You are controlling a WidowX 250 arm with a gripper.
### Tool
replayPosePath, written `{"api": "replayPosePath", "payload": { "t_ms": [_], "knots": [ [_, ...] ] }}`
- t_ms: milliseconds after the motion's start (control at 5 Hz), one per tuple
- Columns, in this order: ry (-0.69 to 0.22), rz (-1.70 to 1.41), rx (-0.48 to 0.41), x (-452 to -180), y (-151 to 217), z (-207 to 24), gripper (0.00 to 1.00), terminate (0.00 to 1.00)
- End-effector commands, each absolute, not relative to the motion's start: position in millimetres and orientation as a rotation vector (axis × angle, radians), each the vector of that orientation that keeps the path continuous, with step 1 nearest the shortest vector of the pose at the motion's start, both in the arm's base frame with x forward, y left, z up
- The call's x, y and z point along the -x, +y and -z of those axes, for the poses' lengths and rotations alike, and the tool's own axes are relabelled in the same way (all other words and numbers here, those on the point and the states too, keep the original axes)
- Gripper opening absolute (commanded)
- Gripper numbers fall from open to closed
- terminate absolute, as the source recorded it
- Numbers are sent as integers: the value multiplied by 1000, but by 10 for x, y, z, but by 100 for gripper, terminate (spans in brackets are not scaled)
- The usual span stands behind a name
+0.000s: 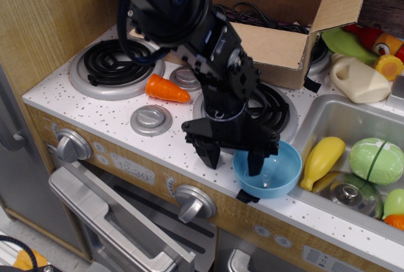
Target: Pick up bowl and put in small4fbox
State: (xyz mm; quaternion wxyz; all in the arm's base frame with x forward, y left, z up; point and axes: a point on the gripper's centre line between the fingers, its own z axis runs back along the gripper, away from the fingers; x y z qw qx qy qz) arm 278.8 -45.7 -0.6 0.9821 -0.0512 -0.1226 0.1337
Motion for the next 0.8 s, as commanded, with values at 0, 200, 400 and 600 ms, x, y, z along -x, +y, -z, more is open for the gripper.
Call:
{"api": "replayPosePath", "payload": {
  "t_ms": [0,200,400,600],
  "knots": [
    [-264,-269,121,-2805,-505,-108,0,0],
    [-270,-278,75,-2788,-480,-343,0,0],
    [-292,-238,-13,-2827,-268,-810,0,0],
    [-314,-194,-76,-2961,-128,-1217,0,0]
  ]
}}
